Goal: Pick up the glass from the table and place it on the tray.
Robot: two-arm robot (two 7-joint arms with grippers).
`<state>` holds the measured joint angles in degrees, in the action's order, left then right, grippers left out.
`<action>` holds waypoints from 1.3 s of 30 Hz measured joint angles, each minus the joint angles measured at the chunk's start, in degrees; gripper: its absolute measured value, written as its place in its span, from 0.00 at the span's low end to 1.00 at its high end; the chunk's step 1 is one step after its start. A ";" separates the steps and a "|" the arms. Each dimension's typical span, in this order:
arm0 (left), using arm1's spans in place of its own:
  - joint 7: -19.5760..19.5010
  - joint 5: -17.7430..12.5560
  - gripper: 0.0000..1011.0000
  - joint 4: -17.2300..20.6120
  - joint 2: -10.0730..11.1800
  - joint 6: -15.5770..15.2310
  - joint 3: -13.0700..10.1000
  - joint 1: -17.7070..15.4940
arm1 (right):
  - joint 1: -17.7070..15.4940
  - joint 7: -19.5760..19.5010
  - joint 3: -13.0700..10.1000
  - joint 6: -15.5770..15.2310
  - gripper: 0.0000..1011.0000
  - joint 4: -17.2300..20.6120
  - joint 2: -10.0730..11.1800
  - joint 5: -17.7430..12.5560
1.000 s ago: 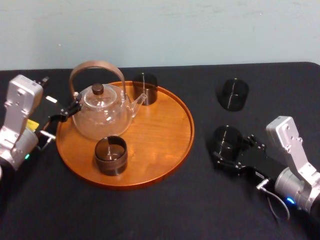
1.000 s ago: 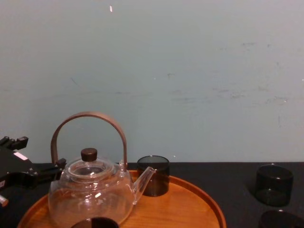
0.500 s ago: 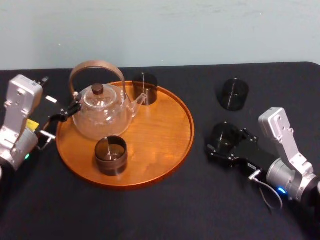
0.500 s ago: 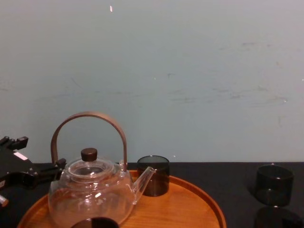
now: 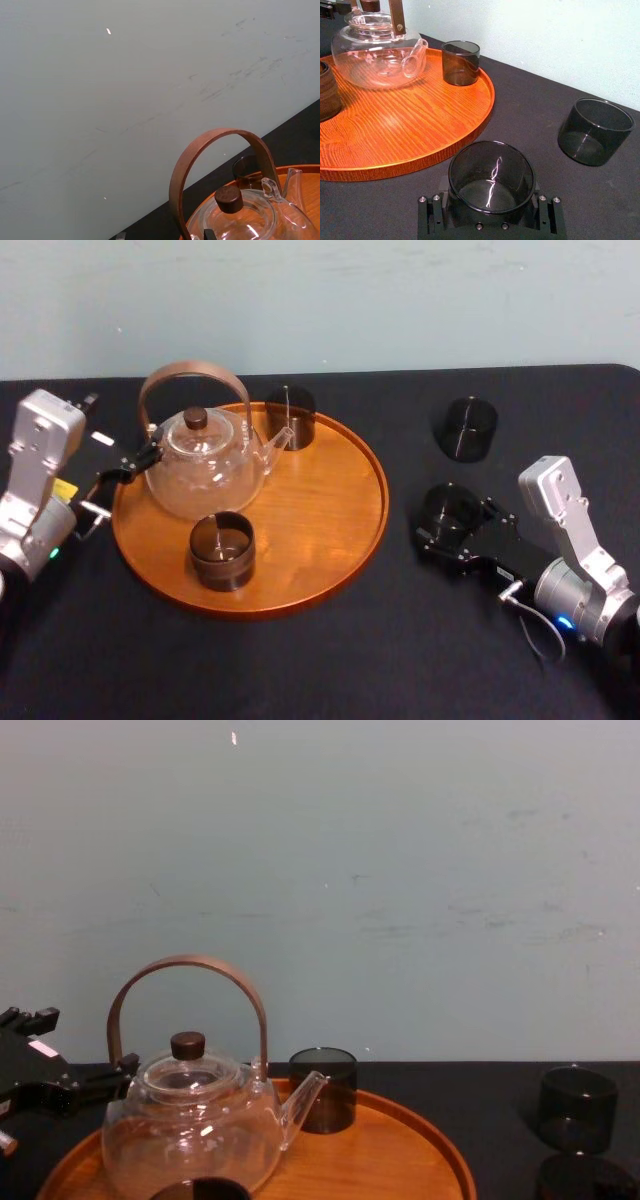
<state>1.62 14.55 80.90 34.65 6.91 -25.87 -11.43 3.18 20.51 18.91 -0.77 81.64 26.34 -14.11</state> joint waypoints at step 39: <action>0.00 0.00 1.00 0.00 0.00 0.00 0.00 0.00 | 6.10 3.47 4.61 -5.11 0.90 6.29 -3.26 3.68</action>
<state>1.62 14.55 80.90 34.65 6.91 -25.86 -11.43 9.28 23.98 23.51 -5.88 87.93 23.08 -10.43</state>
